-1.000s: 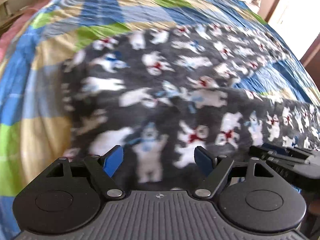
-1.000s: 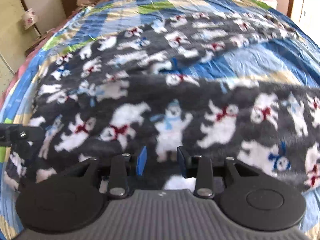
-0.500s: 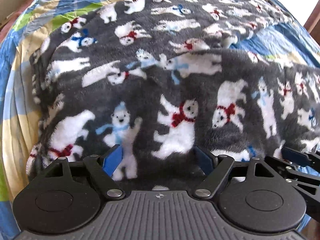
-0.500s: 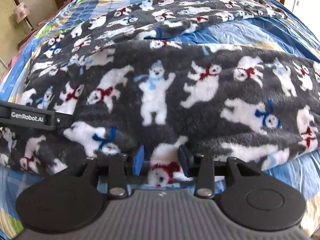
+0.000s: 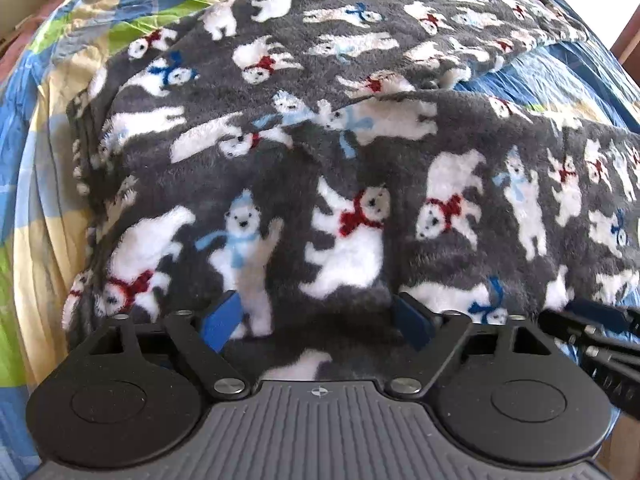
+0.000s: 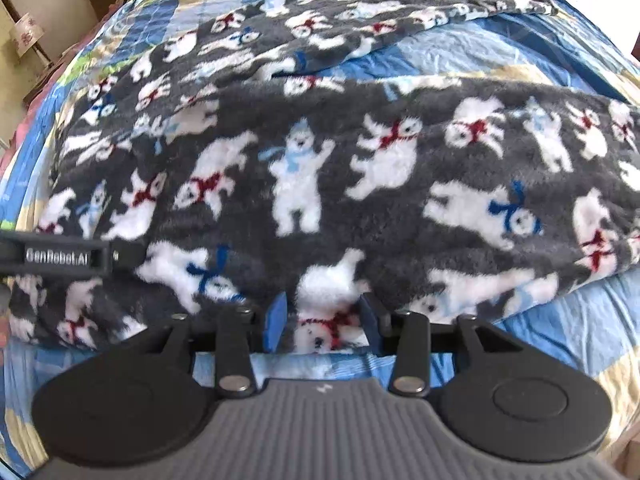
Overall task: Fold clothes
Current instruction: 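Open both grippers and press the folded blanket flat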
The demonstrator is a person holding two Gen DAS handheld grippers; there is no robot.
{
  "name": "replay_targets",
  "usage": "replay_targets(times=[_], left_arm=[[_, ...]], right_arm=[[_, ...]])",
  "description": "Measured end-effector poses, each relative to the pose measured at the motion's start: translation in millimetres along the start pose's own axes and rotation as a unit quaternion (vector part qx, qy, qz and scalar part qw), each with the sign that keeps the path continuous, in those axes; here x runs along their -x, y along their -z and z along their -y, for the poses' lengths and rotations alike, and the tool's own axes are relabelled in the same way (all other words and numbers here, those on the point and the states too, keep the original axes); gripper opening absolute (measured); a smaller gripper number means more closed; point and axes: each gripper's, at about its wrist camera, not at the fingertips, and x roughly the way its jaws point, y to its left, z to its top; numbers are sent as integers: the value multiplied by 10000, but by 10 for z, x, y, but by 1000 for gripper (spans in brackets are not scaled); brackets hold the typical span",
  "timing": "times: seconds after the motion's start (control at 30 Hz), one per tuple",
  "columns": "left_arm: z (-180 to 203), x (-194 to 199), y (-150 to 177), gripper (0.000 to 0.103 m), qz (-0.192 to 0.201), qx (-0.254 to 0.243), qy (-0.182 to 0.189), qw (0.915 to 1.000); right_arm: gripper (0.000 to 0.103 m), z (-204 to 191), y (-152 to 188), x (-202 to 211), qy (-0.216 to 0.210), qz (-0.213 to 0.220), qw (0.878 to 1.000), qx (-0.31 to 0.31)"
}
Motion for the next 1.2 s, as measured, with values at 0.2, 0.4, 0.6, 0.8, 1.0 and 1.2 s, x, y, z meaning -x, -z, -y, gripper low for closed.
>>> replay_targets(times=[0.2,0.4,0.6,0.8,1.0,1.2], left_arm=[[57,149,-55,94,34,-109,56,9999],[147,371,-247,95,197,-136,-133,9996],[231,505,-402,95,373,18,-228,9990],[353,494,-482,95,294,271,-147,9991],[498,515,-525,95,374,702,-35,9968],[681,546,-596,95,408,947,-137,9946]], right_arm=[[50,48,-187,232,23,293,9995,-96],[53,26,-347,448,-10,498,9987,-67],[54,26,-397,559,-79,614,9981,-28],[54,135,-478,504,-223,548,9982,84],[54,356,-649,503,-387,509,9976,271],[54,589,-772,516,-439,432,9969,482]])
